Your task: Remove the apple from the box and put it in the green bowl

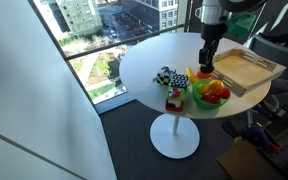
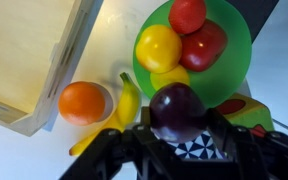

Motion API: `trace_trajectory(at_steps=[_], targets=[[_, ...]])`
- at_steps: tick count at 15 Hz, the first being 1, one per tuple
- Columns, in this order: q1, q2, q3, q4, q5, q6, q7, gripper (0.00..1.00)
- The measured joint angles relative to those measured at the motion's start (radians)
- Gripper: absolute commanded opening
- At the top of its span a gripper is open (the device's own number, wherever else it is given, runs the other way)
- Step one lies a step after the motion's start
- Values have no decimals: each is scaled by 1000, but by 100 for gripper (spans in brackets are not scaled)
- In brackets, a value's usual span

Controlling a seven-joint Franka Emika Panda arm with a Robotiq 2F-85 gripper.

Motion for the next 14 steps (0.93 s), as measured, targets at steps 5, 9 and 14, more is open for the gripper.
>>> trace_trajectory(at_steps=[5,9,14], targets=[[17,-18,13,-37,16,19,0,34],[23,-20,22,-65,26,32,0,34],[34,-19,29,-90,30,46,-5,34]])
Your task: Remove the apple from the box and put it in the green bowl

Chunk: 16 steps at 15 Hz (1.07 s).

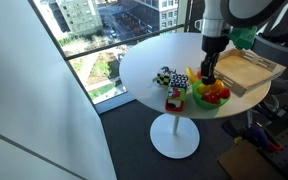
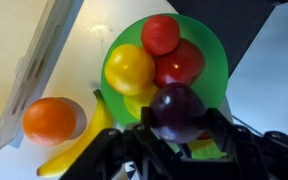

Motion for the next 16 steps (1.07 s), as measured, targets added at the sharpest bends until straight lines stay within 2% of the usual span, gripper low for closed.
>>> trace_trajectory(at_steps=[8,10,11,13,16], targets=[[3,20,2,-25,0,37,-8,34],[3,28,2,-26,0,41,-11,85],[3,31,2,-27,0,42,-11,85],[3,32,2,-27,0,42,-13,98],[3,31,2,-27,14,41,-26,100]])
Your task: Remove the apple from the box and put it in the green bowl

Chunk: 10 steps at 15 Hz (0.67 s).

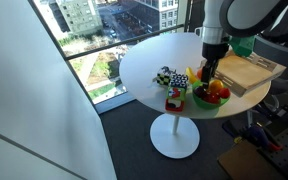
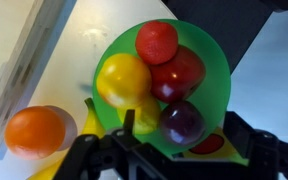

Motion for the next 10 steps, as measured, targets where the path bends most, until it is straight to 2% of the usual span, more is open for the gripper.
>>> trace_trajectory(at_steps=[4,10], targets=[[-2,-8,-1,2,28,-9,-8,100],[-7,-49,-13,13,40,-93,11,100]])
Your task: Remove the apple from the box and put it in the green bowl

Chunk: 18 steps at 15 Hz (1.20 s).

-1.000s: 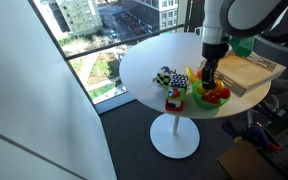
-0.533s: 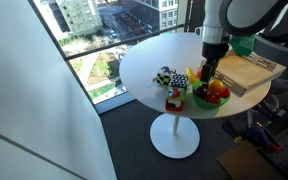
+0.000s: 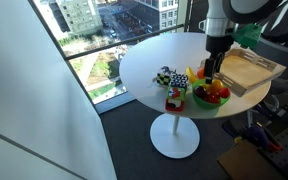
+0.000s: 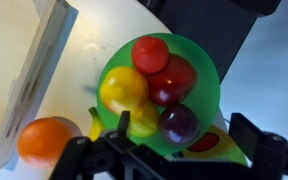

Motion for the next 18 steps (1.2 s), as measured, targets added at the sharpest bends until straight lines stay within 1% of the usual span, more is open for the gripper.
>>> trace_trajectory(at_steps=[10,18], targets=[[-44,-126,-38,21,-9,-154,120,100],[-73,-227,-44,46,-80,-258,236,100]])
